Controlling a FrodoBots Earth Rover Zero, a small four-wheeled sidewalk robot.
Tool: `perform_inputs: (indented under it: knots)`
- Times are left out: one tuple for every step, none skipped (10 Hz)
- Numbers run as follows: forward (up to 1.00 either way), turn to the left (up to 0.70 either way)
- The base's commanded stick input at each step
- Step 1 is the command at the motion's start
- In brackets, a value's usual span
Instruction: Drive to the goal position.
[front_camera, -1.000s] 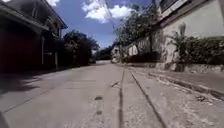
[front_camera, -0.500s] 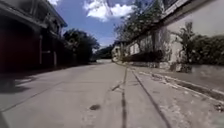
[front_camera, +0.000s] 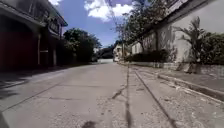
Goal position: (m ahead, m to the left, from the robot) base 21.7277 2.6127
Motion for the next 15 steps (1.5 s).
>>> perform_inputs:
  knots:
    - [0.70,0.00]
    - [0.70,0.00]
    - [0.70,0.00]
    - [0.70,0.00]
    - [0.70,0.00]
    - [0.70,0.00]
    - [0.70,0.00]
    - [0.70,0.00]
    - [0.70,0.00]
    - [0.70,0.00]
    - [0.70,0.00]
    - [0.70,0.00]
    - [0.70,0.00]
    - [0.70,0.00]
    - [0.70,0.00]
